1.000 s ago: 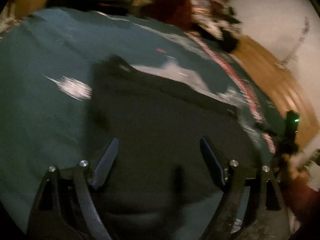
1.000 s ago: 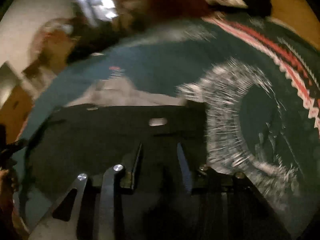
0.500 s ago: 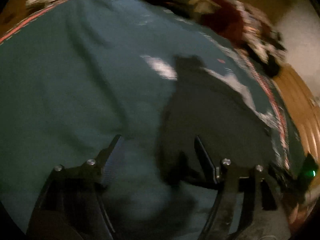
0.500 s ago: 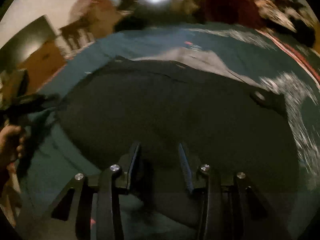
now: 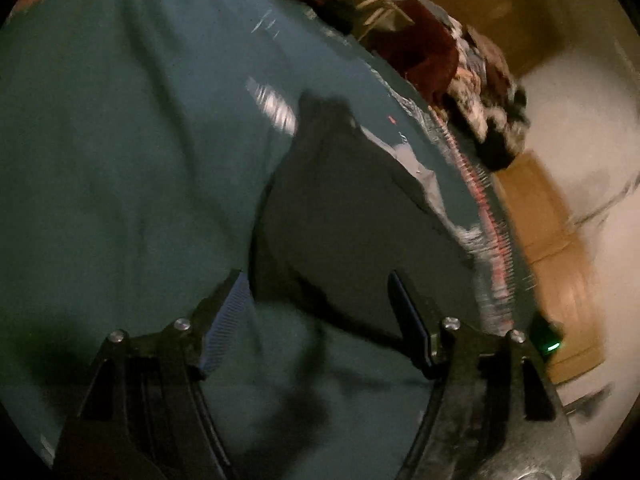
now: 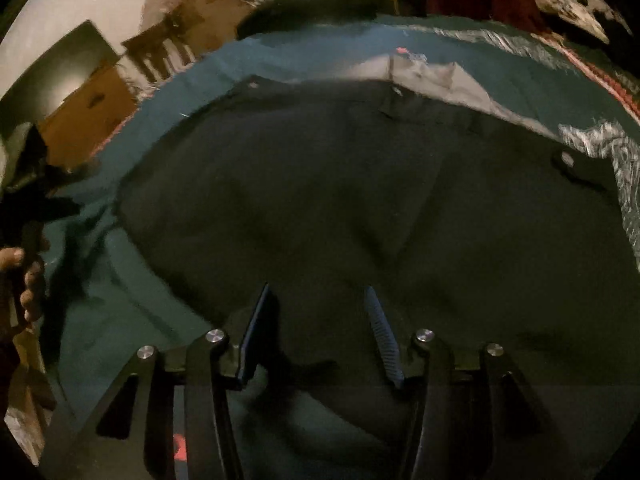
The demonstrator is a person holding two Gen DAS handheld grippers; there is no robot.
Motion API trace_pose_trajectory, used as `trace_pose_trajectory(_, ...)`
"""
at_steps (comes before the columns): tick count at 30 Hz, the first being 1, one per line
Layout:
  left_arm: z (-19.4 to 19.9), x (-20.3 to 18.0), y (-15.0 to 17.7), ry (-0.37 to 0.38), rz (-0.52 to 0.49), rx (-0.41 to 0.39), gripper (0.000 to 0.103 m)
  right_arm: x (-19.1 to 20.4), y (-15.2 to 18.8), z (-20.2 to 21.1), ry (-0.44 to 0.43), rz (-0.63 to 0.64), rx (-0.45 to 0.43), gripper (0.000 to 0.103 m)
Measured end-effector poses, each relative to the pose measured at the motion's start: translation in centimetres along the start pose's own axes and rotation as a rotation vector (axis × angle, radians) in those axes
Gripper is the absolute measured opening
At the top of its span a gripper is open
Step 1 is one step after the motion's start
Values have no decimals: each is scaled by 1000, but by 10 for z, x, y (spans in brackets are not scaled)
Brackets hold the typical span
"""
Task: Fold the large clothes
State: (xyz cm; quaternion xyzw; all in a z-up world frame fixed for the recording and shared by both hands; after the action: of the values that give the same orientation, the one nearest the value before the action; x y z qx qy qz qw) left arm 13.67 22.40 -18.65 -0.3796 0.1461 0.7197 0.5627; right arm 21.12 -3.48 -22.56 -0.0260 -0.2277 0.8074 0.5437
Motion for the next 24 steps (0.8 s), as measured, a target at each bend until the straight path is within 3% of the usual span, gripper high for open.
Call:
trace_pose_trajectory(1, -1, -4, 10, 58, 16, 17, 63, 4, 3, 6, 2, 22, -14, 55)
trace_pose_trajectory(5, -14, -24, 15, 107, -11, 39, 60, 25, 11, 17, -16, 75, -42, 60)
trace_pose_trajectory(8, -42, -29, 2, 72, -6, 52, 56, 27, 15, 3, -17, 57, -16, 60)
trace_pose_trajectory(10, -51, -20, 0, 17, 54, 63, 48, 28, 17, 0, -15, 47, -20, 60)
trace_pose_trajectory(22, -45, -11, 11, 39, 157, -29, 50, 25, 19, 0, -25, 13, -22, 62)
trace_pose_trajectory(24, -34, -13, 18, 50, 160, -39, 55, 27, 20, 2, -30, 15, -22, 62)
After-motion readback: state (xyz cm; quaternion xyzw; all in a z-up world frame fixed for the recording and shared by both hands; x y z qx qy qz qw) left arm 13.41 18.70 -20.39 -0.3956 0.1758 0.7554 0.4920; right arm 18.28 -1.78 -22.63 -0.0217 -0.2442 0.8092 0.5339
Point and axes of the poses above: each gripper's, at about its wrist camera, not at the fingertips, and z roughly against the way its jaws point, x to its left, y to its underside, the point moved 6 cm from there along -z, roughly the way its jaws point, and after that the axes turned 12 degrees about x, right-handed, at the moved point
